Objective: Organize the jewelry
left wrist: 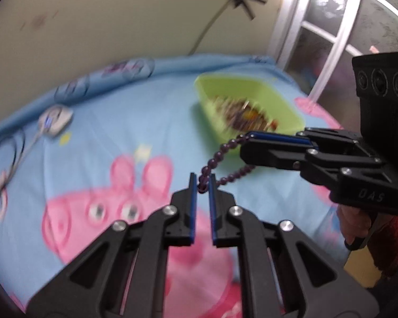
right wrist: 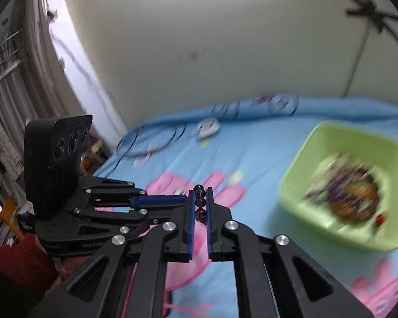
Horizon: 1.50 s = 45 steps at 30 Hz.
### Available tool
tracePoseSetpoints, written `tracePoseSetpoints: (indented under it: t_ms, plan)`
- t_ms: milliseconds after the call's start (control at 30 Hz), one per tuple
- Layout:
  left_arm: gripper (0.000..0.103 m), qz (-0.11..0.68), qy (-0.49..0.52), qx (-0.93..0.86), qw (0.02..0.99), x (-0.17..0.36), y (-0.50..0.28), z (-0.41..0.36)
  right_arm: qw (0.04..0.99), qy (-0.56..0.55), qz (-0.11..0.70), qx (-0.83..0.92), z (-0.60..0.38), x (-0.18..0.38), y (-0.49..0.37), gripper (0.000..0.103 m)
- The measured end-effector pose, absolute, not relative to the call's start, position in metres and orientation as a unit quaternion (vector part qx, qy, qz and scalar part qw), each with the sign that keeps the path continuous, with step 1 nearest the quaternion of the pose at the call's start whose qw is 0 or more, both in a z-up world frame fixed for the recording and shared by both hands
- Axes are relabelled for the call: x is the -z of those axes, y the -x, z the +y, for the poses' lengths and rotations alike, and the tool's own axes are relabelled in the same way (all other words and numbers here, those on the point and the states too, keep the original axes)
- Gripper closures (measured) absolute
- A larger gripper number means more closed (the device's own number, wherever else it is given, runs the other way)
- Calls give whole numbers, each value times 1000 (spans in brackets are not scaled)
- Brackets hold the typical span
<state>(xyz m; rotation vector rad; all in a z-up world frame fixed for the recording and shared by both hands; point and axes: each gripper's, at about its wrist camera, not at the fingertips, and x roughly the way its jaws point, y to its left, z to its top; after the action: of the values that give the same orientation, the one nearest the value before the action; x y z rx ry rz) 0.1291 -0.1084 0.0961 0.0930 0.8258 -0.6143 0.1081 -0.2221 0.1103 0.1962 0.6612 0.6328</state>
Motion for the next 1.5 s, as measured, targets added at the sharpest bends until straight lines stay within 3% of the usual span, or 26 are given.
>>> tracePoseSetpoints:
  t_ms: [167,367,433,533,667,733,833,967,1033,1100,1167,1400,1500]
  plan:
    - [95,369,-43,333,866,-133,-173,-160,917,-111,291,-250,-278,-136,-131,103]
    - [91,375,-71,318,868,-121,-224,-216,938,-91,306,-135,-319,-113,-176,102]
    - [91,393,-62,296,868,-111,-232,-214,943,-85,306,-98,-327,-103,-182,86]
    - [90,384,-32,298,873,-110,-223,-187,944,-138,283,-95,-342,-101,-166,81]
    - [68,355,-18,254,899,-114,-192,-129,947,-170,247,-116,-333,-108,-130,80]
    - [63,338,-22,222,914,-113,-170,-93,945,-174,239,-138,-316,-109,-109,77]
    - [54,329,-12,179,927,-109,-146,-42,934,-184,246,-184,-280,-103,-93,60]
    - [51,330,31,83,940,-99,-113,47,905,-153,302,-259,-217,-83,-81,57]
    - [51,337,64,45,938,-92,-97,87,892,-132,328,-283,-190,-74,-80,58]
    - [51,341,82,34,936,-87,-85,108,875,-106,359,-308,-159,-62,-82,67]
    - [51,345,86,24,934,-80,-71,120,858,-83,387,-329,-131,-55,-84,86]
    - [51,383,115,89,912,-52,-55,113,812,-67,450,-367,-63,-37,-120,92]
    - [51,405,112,118,900,-42,-56,99,798,-68,474,-366,-45,-24,-135,103]
